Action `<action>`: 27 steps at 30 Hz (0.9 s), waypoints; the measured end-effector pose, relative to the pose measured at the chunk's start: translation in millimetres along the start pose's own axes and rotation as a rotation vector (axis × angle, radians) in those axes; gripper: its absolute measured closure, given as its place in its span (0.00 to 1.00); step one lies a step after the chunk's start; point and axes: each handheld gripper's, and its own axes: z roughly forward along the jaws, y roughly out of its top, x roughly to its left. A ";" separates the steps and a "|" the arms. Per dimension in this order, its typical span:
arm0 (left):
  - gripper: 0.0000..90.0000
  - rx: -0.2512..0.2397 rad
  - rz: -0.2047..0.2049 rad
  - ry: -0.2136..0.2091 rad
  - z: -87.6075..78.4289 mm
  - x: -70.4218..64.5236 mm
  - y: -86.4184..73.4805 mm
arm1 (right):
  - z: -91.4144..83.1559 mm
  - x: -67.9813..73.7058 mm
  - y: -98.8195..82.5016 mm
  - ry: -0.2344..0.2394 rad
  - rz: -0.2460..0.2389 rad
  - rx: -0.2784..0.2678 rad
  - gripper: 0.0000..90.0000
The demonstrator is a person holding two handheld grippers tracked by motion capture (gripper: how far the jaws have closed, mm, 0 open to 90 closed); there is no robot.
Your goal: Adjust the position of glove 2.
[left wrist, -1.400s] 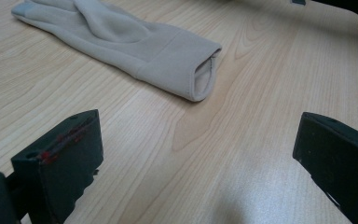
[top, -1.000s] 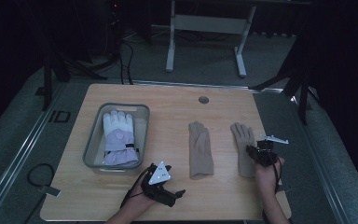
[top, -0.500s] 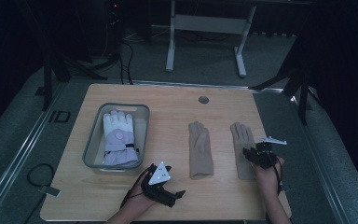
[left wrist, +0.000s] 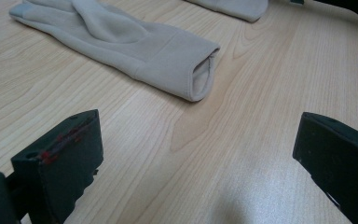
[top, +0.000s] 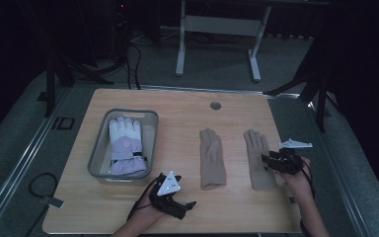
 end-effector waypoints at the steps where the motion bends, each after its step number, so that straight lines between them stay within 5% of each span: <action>1: 0.02 0.000 -0.001 -0.001 0.0 0.1 0.0 | -0.2 -1.9 -0.1 0.009 -0.009 -0.008 0.62; 11: 0.02 -0.002 -0.002 -0.003 -0.3 -0.2 -0.2 | 10.7 -11.6 -4.4 0.037 -0.107 -0.016 0.59; 16: 0.02 -0.003 -0.001 -0.001 -0.8 0.4 -0.4 | 22.3 -16.2 -13.5 0.038 -0.100 0.013 0.62; 19: 0.02 0.000 0.002 -0.002 -0.2 0.4 -1.0 | 27.1 -18.7 -18.4 0.069 -0.063 0.015 0.69; 23: 0.02 0.006 0.005 -0.003 0.4 -0.5 -1.6 | 28.2 -16.7 -21.0 0.112 -0.022 0.005 0.91; 27: 0.02 0.006 0.006 -0.004 0.7 -0.9 -1.4 | 26.8 -4.1 -18.3 0.041 -0.021 0.024 0.97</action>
